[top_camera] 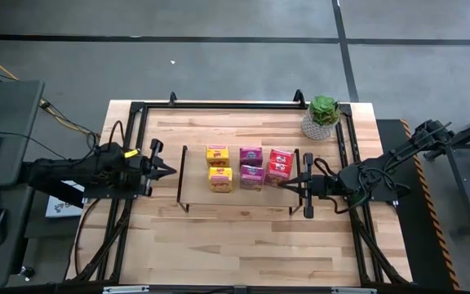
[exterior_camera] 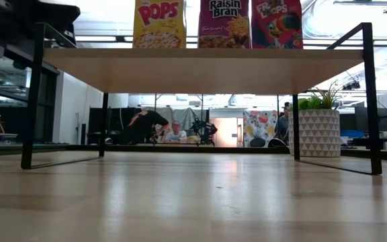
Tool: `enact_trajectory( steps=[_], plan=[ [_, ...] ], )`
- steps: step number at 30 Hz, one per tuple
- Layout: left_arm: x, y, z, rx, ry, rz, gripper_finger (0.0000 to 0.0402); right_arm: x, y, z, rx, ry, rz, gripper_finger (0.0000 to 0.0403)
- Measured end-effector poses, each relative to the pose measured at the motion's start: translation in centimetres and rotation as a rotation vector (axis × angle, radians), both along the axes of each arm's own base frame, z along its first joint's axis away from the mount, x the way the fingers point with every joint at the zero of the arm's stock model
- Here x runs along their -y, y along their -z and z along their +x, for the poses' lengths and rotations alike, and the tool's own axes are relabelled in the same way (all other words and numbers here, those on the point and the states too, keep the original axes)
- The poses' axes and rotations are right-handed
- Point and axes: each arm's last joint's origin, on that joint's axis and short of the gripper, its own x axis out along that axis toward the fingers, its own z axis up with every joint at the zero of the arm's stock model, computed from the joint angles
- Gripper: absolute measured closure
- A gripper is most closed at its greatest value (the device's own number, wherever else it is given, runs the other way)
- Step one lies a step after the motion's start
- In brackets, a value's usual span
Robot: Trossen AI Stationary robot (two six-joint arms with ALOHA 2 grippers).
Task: Stack cereal on shelf
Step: Return to Home Position
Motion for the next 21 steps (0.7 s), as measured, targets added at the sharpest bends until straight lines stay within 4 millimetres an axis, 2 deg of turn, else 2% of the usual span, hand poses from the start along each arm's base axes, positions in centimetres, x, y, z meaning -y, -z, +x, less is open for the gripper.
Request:
enact_trajectory(
  steps=[12, 21],
  plan=[
    [0.0, 1.0, 0.1, -0.106, 0.005, -0.042, 0.0401, 0.1, -0.2, -0.1, 0.017, 0.018, 0.046, 0.0402],
    [0.0, 3.2, 0.1, -0.085, 0.012, -0.107, 0.0401, 0.4, -0.7, -0.7, 0.030, 0.014, 0.102, 0.0402]
  ],
)
